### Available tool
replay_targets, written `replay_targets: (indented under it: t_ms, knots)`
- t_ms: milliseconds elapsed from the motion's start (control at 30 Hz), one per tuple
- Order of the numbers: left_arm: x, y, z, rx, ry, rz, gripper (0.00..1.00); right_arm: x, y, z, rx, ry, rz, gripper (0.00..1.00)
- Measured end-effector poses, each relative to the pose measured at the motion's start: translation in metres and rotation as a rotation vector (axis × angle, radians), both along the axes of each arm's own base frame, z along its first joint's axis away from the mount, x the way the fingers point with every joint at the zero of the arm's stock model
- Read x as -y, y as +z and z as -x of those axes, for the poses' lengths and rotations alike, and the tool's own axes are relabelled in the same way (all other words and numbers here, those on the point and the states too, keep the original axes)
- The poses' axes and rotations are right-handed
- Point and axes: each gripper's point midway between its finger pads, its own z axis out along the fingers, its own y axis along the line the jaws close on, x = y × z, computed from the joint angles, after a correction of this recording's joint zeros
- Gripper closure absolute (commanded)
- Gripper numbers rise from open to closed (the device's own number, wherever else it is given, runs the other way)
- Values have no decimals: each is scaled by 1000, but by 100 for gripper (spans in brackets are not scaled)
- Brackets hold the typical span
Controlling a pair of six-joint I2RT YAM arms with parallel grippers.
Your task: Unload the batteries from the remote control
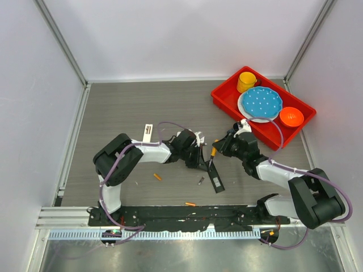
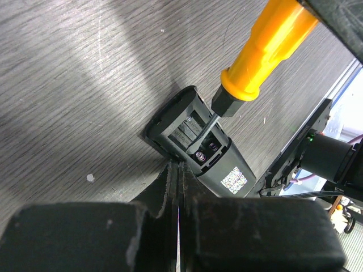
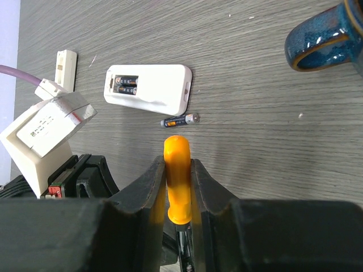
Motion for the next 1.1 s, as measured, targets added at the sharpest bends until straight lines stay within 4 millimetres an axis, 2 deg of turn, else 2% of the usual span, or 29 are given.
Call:
replay_targets:
  t_ms: [200, 267, 433, 567, 600, 700, 800, 900, 1000, 1100]
  knots:
    - [-1, 2, -2, 14, 3, -3, 100, -4, 4, 0, -3, 15, -10, 99]
    - [-3, 3, -4, 34, 2, -14, 96, -6, 8, -2, 1, 19, -14, 99]
    - [-17, 13, -16, 79, 19, -35, 62, -11, 24, -4, 26, 34, -29, 99]
    - [-32, 47, -37, 167, 57, -1, 39, -13, 45, -9, 72, 37, -43, 99]
    - [-37, 59, -44, 204, 71, 4, 29, -13, 49, -11, 84, 38, -45, 99]
    - [-61, 88, -62, 311, 129, -38, 18, -14, 57, -12, 106, 41, -46, 99]
    - [-90, 103, -84, 407, 209, -155, 11, -13, 57, -12, 106, 43, -42, 99]
    - [-122, 105, -102, 467, 285, -327, 7, -13, 55, -11, 101, 43, -39, 98]
    - [-157, 102, -110, 495, 341, -516, 7, -13, 55, -11, 100, 44, -36, 99]
    - [-177, 93, -113, 501, 337, -652, 7, -13, 54, -10, 97, 44, -35, 99]
